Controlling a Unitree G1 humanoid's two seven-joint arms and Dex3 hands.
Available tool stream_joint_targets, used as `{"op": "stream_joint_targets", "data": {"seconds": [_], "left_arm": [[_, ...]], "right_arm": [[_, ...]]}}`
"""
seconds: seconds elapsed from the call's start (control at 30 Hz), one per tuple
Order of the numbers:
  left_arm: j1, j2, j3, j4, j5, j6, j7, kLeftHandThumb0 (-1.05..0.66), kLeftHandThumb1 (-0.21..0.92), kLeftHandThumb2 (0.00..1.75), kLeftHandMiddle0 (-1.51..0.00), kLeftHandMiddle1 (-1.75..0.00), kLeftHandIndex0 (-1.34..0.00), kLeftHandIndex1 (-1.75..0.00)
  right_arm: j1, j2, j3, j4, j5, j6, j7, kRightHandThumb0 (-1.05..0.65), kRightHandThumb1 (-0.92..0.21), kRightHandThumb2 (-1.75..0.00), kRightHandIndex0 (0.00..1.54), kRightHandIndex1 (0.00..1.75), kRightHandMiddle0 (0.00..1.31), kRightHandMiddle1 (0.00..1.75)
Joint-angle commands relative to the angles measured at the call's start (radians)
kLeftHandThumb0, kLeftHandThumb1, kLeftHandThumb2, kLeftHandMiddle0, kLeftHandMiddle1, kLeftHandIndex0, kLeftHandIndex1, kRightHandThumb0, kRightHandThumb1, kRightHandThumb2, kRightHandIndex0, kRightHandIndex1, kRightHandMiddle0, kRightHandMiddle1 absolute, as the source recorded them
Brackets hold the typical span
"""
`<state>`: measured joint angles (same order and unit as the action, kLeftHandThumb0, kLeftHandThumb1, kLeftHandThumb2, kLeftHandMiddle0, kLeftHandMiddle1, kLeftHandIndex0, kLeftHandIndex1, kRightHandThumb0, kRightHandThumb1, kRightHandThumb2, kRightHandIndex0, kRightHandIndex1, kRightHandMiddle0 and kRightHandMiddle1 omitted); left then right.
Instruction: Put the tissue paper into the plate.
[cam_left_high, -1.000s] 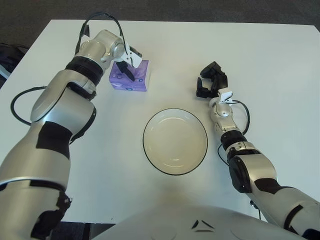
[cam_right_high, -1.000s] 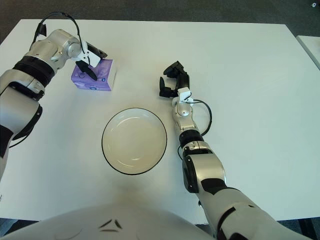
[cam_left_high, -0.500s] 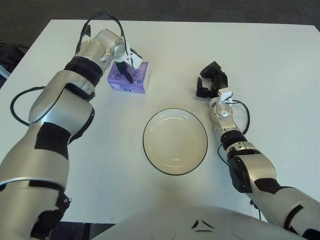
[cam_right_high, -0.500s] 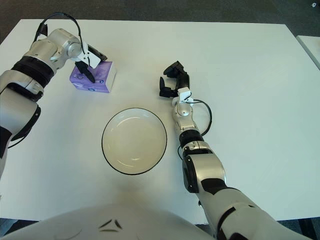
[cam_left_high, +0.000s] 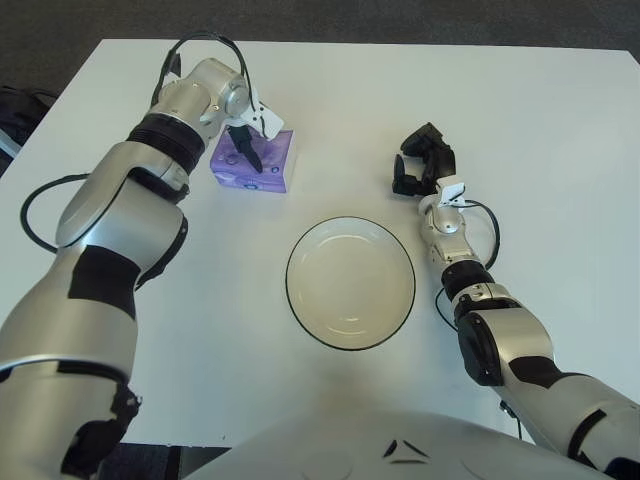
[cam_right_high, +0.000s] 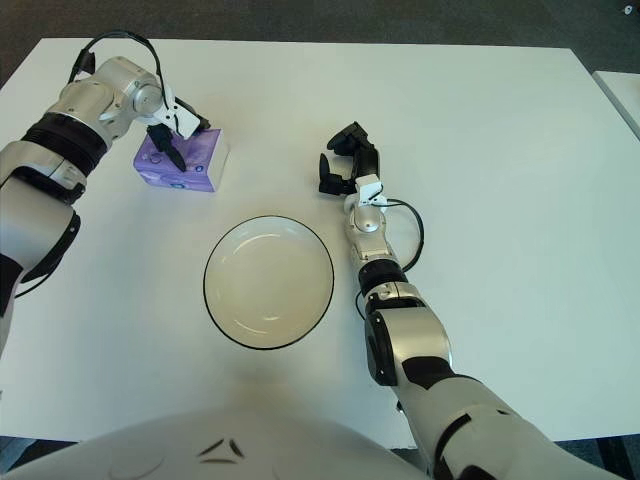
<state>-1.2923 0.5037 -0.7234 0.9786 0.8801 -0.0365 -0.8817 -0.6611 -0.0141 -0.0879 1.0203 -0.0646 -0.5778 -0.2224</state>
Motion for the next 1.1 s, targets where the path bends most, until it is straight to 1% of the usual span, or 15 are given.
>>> {"op": "stream_joint_targets", "data": {"seconds": [0.0,0.1,0.2,0.43,0.7,0.77,0.83,0.9,0.93,0.97,1.03,1.07], "left_arm": [[0.043,0.003,0.012,0.015,-0.019,0.004,-0.036,-1.02,0.87,0.01,0.00,0.00,0.00,0.00],[0.017,0.001,0.011,0.019,-0.021,0.004,-0.065,-1.02,0.88,0.02,0.00,0.00,-0.01,0.00],[0.012,0.003,0.012,0.007,-0.023,0.011,-0.089,-1.04,0.89,0.02,0.00,0.00,-0.01,-0.01],[0.028,0.013,0.028,-0.037,-0.041,0.020,-0.134,-1.01,0.91,0.04,0.00,0.00,-0.03,-0.02],[0.042,0.021,0.033,-0.062,-0.063,0.011,-0.199,-0.94,0.90,0.03,0.00,0.00,-0.05,-0.05],[0.047,0.024,0.033,-0.069,-0.069,0.009,-0.212,-0.94,0.90,0.03,0.00,0.00,-0.06,-0.06],[0.050,0.027,0.032,-0.074,-0.072,0.008,-0.219,-0.94,0.89,0.02,0.00,0.00,-0.07,-0.08],[0.054,0.029,0.031,-0.081,-0.073,0.009,-0.226,-0.94,0.89,0.02,0.00,0.00,-0.07,-0.08],[0.058,0.031,0.031,-0.085,-0.073,0.009,-0.229,-0.94,0.89,0.02,0.00,0.00,-0.05,-0.14],[0.064,0.033,0.029,-0.090,-0.072,0.010,-0.233,-0.94,0.89,0.02,0.00,0.00,-0.04,-0.16],[0.077,0.035,0.024,-0.099,-0.070,0.012,-0.241,-0.94,0.88,0.01,0.00,0.00,-0.01,-0.21],[0.083,0.035,0.022,-0.104,-0.068,0.014,-0.245,-0.95,0.88,0.01,0.00,0.00,-0.01,-0.21]], "right_arm": [[0.264,-0.001,-0.012,0.222,0.004,0.202,-0.003,-0.01,-0.29,-1.36,0.52,1.75,0.51,1.75],[0.266,-0.001,-0.011,0.222,0.004,0.199,0.002,-0.01,-0.29,-1.36,0.52,1.75,0.51,1.75],[0.267,-0.002,-0.010,0.221,0.003,0.198,0.002,-0.01,-0.29,-1.36,0.52,1.75,0.51,1.75],[0.265,0.000,-0.011,0.222,0.005,0.203,0.000,-0.01,-0.29,-1.36,0.52,1.75,0.51,1.75],[0.266,-0.002,-0.010,0.221,0.005,0.199,0.008,-0.01,-0.28,-1.36,0.52,1.75,0.51,1.75],[0.266,-0.003,-0.010,0.222,0.004,0.202,0.008,-0.01,-0.24,-1.39,0.63,1.75,0.53,1.67],[0.266,-0.003,-0.009,0.222,0.004,0.204,0.008,-0.01,-0.21,-1.41,0.69,1.75,0.53,1.63],[0.266,-0.004,-0.010,0.222,0.004,0.204,0.008,-0.01,-0.20,-1.42,0.71,1.75,0.53,1.61],[0.266,-0.004,-0.010,0.222,0.005,0.205,0.008,-0.01,-0.20,-1.42,0.72,1.75,0.53,1.61],[0.266,-0.004,-0.010,0.222,0.005,0.205,0.007,-0.01,-0.20,-1.42,0.72,1.75,0.53,1.61],[0.267,-0.004,-0.011,0.221,0.005,0.205,0.005,-0.01,-0.24,-1.40,0.61,1.75,0.53,1.69],[0.267,-0.005,-0.011,0.221,0.005,0.205,0.004,-0.01,-0.24,-1.39,0.60,1.75,0.53,1.70]]}}
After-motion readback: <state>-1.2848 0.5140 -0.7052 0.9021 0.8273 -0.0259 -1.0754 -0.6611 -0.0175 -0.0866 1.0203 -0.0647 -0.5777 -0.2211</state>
